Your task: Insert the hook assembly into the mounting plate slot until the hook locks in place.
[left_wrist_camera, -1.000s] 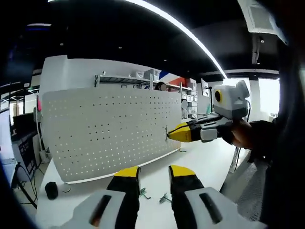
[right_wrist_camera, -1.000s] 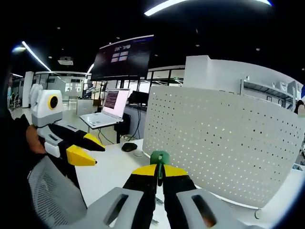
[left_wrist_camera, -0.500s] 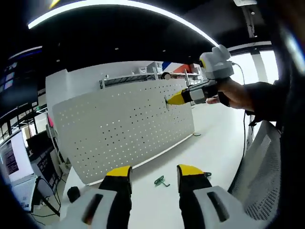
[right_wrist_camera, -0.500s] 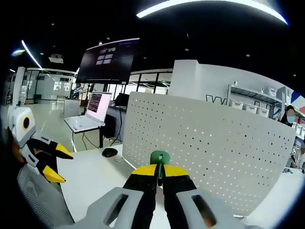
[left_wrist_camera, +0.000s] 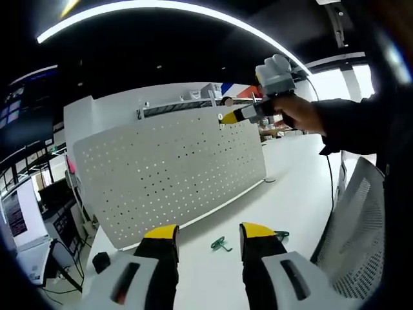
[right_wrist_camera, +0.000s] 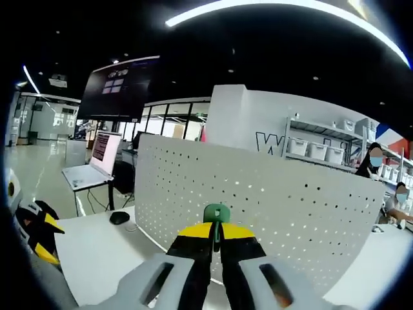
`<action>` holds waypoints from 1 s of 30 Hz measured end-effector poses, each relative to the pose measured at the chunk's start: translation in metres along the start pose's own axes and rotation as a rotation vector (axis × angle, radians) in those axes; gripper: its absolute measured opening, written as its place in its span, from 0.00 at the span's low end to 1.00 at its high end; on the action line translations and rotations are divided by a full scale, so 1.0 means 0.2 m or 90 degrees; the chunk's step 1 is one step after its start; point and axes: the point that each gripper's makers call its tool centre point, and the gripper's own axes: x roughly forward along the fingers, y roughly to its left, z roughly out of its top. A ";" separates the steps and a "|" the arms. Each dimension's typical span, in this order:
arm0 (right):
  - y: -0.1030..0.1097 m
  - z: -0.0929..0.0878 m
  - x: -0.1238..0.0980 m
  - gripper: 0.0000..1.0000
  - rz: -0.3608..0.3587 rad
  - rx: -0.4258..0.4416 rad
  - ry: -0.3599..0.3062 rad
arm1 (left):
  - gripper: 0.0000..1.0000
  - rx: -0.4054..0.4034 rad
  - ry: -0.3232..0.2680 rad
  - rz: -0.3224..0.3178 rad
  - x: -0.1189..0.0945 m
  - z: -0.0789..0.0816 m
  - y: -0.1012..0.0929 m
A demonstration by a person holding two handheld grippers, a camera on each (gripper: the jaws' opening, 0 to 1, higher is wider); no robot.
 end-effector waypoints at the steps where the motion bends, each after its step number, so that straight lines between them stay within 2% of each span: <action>1: -0.03 0.02 0.02 0.01 -0.009 0.003 -0.004 | 0.39 -0.002 0.000 0.001 0.00 0.00 0.00; 7: -0.14 0.09 0.11 0.01 -0.038 0.022 -0.020 | 0.39 -0.004 0.000 0.000 0.00 0.00 0.00; 13: -0.22 0.15 0.22 0.01 -0.062 0.018 -0.027 | 0.39 0.001 0.005 -0.004 0.01 -0.01 -0.01; 18: -0.31 0.13 0.30 0.01 -0.083 0.023 -0.015 | 0.39 0.001 0.009 -0.004 0.01 -0.02 -0.01; 23: -0.40 0.08 0.36 0.01 -0.106 0.035 0.006 | 0.39 0.001 0.016 -0.010 0.02 -0.03 -0.01; 30: -0.44 0.05 0.40 0.01 -0.116 0.036 0.015 | 0.39 0.001 0.022 -0.011 0.02 -0.03 -0.02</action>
